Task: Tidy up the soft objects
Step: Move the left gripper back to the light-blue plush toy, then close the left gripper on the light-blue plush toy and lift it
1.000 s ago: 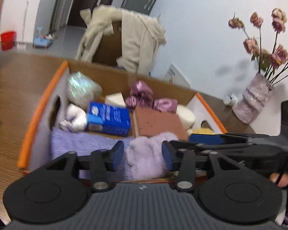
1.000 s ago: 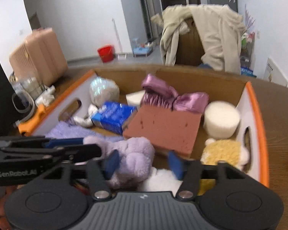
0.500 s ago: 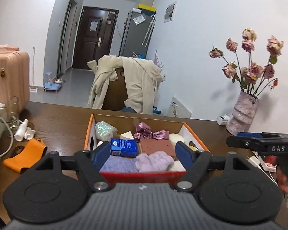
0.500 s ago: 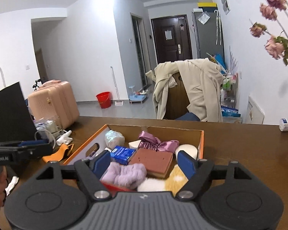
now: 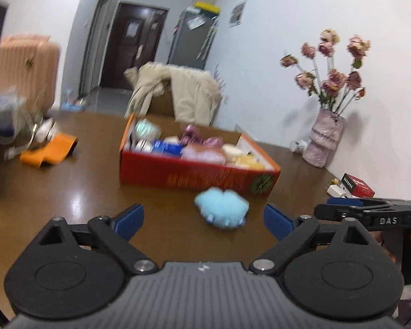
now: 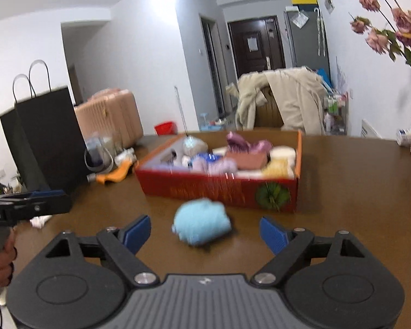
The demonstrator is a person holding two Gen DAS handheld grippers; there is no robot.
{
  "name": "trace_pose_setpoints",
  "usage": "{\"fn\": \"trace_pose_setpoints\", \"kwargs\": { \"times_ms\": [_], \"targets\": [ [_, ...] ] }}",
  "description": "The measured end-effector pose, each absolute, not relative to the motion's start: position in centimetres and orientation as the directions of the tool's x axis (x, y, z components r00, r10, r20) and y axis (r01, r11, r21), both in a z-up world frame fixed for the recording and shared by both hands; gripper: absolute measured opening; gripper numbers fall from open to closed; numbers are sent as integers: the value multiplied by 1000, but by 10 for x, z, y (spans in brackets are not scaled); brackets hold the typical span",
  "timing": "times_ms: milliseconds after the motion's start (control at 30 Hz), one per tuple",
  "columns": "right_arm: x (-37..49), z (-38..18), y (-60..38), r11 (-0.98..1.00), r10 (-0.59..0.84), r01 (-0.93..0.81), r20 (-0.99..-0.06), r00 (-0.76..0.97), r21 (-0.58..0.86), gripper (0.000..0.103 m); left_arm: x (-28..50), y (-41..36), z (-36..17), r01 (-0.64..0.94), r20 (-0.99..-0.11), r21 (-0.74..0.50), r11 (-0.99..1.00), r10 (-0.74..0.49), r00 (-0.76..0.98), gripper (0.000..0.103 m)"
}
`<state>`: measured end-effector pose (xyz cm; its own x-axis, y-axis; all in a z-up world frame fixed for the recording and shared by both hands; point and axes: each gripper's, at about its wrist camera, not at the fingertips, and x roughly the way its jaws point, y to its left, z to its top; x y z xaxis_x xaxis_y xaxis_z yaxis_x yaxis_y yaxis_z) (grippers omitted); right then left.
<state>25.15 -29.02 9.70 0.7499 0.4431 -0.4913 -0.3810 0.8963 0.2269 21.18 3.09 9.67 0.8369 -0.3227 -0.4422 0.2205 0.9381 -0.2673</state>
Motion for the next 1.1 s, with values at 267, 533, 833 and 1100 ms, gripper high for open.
{"fn": "trace_pose_setpoints", "kwargs": {
  "times_ms": [267,533,833,1100],
  "targets": [
    [236,86,-290,886,463,-394,-502,730,245,87,210,40,88,173,-473,-272,947,-288,833,96],
    [267,76,-285,876,483,-388,-508,714,287,86,259,12,78,221,-515,-270,937,-334,789,96],
    [341,49,-271,861,505,-352,-535,677,368,69,346,-23,41,259,-587,-342,903,-421,691,73],
    [402,7,-268,781,595,-296,-510,622,550,33,379,-12,10,214,-568,-498,840,-502,652,52]
  ]
}}
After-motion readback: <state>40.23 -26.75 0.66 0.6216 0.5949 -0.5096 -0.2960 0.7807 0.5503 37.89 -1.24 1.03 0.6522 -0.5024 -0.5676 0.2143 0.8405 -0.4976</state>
